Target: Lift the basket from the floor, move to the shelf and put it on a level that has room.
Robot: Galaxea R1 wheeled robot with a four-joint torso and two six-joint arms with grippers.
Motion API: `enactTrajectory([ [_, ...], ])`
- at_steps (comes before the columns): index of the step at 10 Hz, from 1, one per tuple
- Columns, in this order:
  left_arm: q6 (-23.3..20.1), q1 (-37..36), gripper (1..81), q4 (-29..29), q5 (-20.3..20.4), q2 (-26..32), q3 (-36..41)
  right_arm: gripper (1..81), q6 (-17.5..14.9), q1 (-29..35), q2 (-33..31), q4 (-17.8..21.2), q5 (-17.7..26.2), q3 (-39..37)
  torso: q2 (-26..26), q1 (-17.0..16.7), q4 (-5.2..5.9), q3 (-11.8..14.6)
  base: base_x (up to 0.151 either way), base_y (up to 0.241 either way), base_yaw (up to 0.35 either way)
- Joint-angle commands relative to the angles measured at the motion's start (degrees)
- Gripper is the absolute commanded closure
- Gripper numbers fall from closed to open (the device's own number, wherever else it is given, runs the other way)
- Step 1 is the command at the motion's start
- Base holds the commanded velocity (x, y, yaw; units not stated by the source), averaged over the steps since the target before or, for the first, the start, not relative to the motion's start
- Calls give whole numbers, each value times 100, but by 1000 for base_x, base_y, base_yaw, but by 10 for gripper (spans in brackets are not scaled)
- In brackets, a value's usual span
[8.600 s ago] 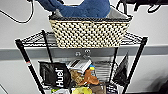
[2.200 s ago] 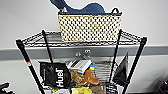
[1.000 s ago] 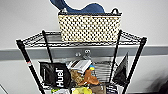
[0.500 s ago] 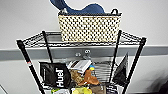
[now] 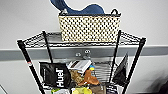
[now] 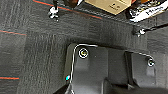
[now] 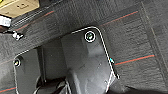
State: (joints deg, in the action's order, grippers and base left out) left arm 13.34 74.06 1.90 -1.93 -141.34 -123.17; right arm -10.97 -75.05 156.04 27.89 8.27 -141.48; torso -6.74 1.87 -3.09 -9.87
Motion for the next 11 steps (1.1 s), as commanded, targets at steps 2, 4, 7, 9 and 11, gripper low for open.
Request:
enactTrajectory([
  [2, -42, -1, 10, -383, -124, -738, -928, 10, -204, 11, 580, 6, -106, -704, -2, -2, 0, 0, 0, 0, 0],
  [4, -42, 87, 10, -515, -124, -1134, -1297, 10, -274, -156, 949, 6, -246, -1099, -2, -5, 0, 2, 0, 0, 0],
  [7, -42, 219, 10, -761, -124, -1978, -2149, 10, -283, -385, 1257, -82, -616, -1231, -5, -7, 0, 2, 0, 0, 0],
  [9, -42, 289, 10, -849, -124, -2347, -2589, 10, -274, -525, 1512, -117, -826, -1469, -5, -7, 0, 5, 0, 0, 0],
  [11, -42, 351, 10, -876, -132, -2487, -2668, 10, -274, -587, 1696, -161, -879, -1706, -7, -9, 0, 5, 0, 0, 0],
])
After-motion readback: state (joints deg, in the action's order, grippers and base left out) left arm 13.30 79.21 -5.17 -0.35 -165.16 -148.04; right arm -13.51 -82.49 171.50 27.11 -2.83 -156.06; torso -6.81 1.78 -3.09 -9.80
